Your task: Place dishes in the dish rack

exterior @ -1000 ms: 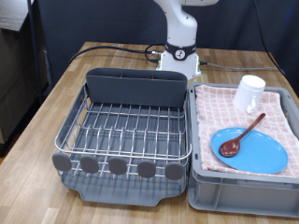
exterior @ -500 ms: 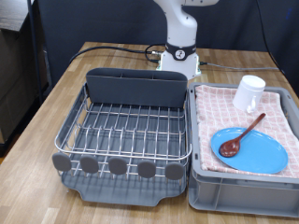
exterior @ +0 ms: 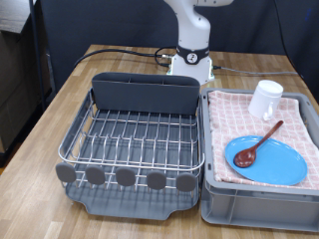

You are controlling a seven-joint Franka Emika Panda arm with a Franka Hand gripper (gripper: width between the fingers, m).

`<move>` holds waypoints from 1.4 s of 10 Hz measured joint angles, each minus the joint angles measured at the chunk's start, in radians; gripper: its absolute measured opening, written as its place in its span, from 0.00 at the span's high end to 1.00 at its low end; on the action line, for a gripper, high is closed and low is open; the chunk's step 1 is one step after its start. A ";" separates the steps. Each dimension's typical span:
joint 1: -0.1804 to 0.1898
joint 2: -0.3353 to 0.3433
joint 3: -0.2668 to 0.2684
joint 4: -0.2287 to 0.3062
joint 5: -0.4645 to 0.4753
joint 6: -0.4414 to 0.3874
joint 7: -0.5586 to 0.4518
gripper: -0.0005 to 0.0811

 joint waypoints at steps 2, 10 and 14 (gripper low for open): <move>-0.002 0.062 0.040 0.030 -0.006 0.040 0.115 0.01; -0.007 0.293 0.085 -0.002 -0.176 0.365 0.291 0.01; -0.008 0.407 0.081 -0.069 -0.232 0.565 0.349 0.01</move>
